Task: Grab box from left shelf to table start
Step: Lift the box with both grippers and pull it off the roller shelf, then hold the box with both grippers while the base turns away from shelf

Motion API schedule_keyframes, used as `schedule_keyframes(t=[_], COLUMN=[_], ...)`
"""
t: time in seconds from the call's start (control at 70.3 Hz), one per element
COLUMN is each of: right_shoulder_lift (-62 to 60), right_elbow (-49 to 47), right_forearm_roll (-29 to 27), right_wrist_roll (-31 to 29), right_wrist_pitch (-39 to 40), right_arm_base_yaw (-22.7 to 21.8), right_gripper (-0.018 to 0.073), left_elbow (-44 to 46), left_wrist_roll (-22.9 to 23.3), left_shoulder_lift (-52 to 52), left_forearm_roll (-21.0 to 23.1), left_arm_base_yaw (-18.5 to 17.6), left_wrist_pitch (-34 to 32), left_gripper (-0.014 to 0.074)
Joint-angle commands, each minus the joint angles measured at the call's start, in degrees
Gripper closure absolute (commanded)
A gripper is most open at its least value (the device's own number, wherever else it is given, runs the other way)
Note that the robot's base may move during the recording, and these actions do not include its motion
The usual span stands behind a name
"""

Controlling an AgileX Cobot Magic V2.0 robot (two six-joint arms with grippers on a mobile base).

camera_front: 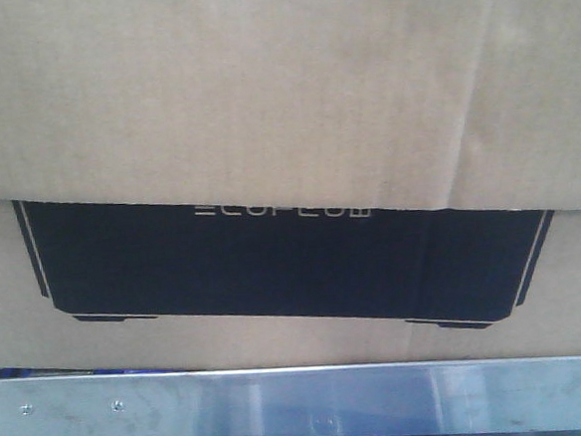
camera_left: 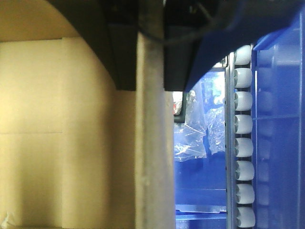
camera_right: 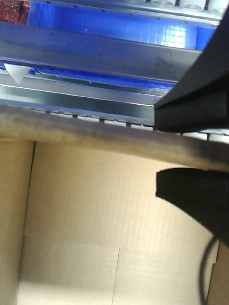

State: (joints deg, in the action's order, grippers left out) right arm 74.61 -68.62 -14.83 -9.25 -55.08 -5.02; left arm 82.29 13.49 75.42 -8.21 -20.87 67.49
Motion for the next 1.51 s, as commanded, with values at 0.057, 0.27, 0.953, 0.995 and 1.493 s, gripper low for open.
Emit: schedule_keyframes(t=[0.057,0.27,0.953,0.995,1.493], right_shoulder_lift=[-6.6,-18.02,-54.25,-55.41,-59.41], right_elbow=[-1.88,1.59,15.57,15.57,15.57], right_forearm_roll=[0.27,0.02,-3.23,-3.66,-3.94], right_wrist_roll=[0.63,0.63,0.63,0.63,0.63], right_wrist_pitch=[4.38,5.94,9.62,9.68,9.56], right_arm_base_yaw=[-0.33,-0.33,-0.33,-0.33,-0.33], right_gripper=[0.0501,0.0501,0.0501,0.0501,0.0501], left_elbow=[1.87,-5.11,-21.44,-21.44,-21.63], left_wrist_roll=[1.08,4.18,5.09,5.09,4.86], left_shoulder_lift=[-5.81,-17.15,-50.25,-51.48,-57.09], left_forearm_roll=[-0.06,0.03,1.08,1.59,3.36], left_arm_base_yaw=[-0.8,-4.43,-5.05,-5.05,-5.05], left_wrist_pitch=[-3.01,-8.92,-15.87,-15.87,-13.67], left_gripper=[0.0691,0.0689,0.0687,0.0687,0.0687])
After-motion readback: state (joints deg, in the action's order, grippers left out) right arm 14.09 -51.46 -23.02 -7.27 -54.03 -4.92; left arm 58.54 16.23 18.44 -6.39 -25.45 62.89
